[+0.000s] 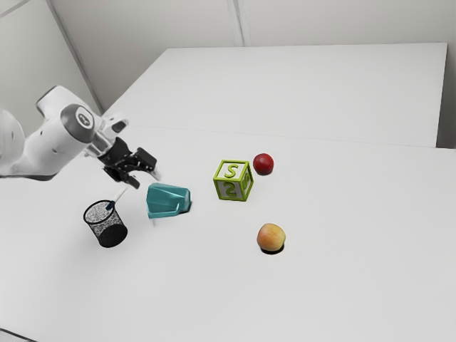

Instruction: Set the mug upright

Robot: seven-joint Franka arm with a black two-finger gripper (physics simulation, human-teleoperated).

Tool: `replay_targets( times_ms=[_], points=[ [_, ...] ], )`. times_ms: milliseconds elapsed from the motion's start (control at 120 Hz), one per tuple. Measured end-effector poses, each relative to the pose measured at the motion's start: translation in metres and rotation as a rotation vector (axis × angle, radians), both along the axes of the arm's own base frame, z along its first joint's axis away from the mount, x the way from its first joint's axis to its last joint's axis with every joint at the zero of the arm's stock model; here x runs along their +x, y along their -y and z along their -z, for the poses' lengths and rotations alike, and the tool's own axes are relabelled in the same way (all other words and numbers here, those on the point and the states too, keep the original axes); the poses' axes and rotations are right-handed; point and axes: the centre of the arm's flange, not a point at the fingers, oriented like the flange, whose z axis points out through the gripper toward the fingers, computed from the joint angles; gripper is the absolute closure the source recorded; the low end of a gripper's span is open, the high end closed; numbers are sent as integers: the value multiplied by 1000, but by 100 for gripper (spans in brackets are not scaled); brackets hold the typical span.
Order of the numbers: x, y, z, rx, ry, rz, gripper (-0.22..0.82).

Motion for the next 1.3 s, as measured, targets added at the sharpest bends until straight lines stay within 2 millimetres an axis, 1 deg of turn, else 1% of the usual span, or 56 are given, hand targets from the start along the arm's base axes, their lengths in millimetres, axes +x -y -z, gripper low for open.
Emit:
replay_targets(
  times_ms=[33,83,300,592,725,917,1117,1300],
  points=[
    [2,2,3,-11,9,3,0],
    [3,0,6,-25,24,-1,0],
    [2,-4,13,-45,66,25,0],
    [2,-5,50,-66,48,47,0],
    [2,-5,62,-100,54,38,0],
    [1,-4,65,-166,77,24,0],
    [-13,-18,68,-237,91,-7,0],
    [-19,-15,69,-310,106,-4,0]
  ],
)
